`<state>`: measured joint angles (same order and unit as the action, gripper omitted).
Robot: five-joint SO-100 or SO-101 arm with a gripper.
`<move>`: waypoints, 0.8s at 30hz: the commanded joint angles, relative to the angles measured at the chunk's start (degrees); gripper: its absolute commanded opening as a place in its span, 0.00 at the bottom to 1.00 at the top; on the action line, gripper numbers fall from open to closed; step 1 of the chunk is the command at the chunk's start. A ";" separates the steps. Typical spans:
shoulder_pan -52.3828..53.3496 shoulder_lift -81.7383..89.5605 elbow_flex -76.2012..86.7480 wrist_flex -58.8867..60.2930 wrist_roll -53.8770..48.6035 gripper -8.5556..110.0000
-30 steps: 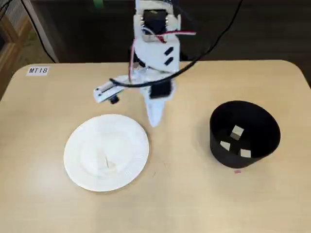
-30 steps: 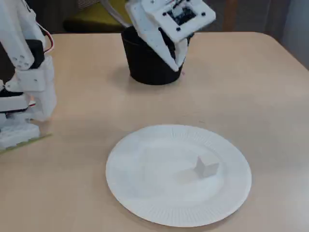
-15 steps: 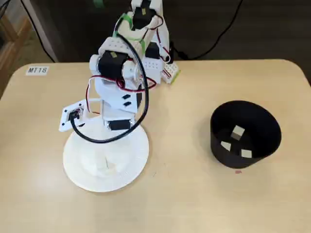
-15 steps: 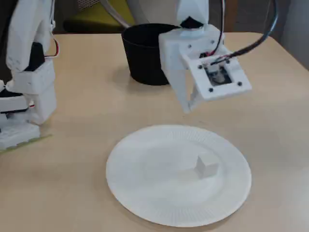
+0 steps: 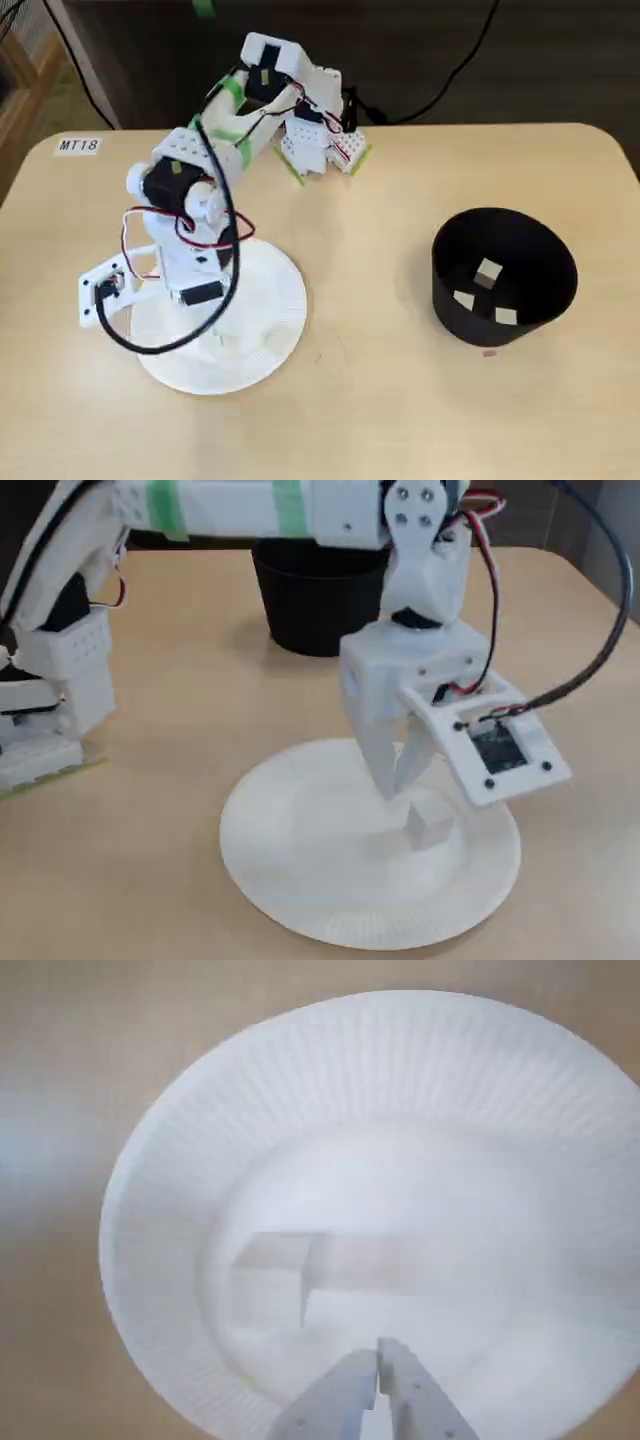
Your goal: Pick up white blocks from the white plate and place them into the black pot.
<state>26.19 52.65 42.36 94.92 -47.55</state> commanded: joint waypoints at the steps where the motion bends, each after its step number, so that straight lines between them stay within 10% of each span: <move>1: 0.18 -0.62 -3.34 0.18 1.14 0.07; 6: -0.09 -2.02 -5.98 0.18 0.35 0.28; 24: -0.62 -5.19 -7.82 0.18 2.72 0.33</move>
<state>26.19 47.02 37.35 94.92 -45.35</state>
